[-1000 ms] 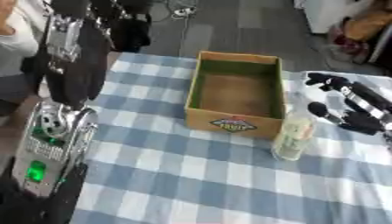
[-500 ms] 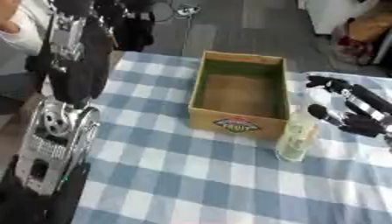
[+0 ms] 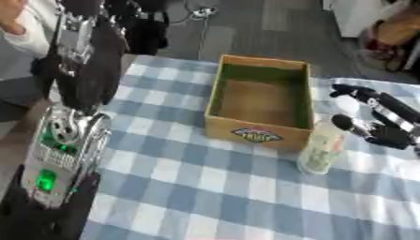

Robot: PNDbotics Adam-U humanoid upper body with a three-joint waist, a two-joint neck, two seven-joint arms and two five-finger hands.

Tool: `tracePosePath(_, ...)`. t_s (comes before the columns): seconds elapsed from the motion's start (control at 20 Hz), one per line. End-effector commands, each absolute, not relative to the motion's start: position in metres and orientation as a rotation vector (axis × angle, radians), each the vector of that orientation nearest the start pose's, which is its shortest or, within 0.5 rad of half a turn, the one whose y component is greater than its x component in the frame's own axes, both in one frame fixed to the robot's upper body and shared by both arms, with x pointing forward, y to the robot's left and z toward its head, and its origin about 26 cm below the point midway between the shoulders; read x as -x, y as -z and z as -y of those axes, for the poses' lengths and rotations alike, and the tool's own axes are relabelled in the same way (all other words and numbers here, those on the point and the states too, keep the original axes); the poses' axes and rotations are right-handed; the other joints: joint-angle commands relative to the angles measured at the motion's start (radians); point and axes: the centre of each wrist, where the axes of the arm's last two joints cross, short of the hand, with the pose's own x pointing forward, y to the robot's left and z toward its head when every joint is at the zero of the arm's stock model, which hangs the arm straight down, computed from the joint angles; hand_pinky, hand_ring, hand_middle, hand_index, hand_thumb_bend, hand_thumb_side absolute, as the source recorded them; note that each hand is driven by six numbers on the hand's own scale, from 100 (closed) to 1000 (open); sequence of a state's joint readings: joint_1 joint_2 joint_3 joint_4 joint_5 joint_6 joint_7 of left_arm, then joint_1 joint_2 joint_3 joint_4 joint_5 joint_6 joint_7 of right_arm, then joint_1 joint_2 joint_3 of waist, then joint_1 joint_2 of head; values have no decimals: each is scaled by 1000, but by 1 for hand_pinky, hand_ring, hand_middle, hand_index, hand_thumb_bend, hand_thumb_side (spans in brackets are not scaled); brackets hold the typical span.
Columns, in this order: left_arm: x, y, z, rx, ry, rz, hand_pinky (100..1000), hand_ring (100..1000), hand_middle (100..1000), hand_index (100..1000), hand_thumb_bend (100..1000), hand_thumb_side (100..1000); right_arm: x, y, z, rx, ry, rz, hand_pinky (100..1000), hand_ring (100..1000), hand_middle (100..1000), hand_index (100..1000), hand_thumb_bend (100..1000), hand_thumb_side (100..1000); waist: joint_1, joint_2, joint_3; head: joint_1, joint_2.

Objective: Pick up objects on the table and place them in the box.

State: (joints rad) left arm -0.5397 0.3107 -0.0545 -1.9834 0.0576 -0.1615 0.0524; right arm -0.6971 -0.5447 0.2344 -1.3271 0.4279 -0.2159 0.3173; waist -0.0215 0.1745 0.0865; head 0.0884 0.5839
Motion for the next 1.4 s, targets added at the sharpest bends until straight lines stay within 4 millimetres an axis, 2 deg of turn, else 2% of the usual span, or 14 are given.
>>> tracePosePath(0.05,-311,-270,-218,-62,-511,-3536,721,647,798,994,341,937,-422,-198,283,560,-1352,1831,967,774,849,1000,616,943,-1,-13,1,11,-8)
tracePosePath(1.4,-311,-273,-215,-79,-505,-3525,722,647,797,994,342,937,-432,-194,295,554,-1369,1774,941,763,838,1000,615,901,-3,-7,9,28,-5)
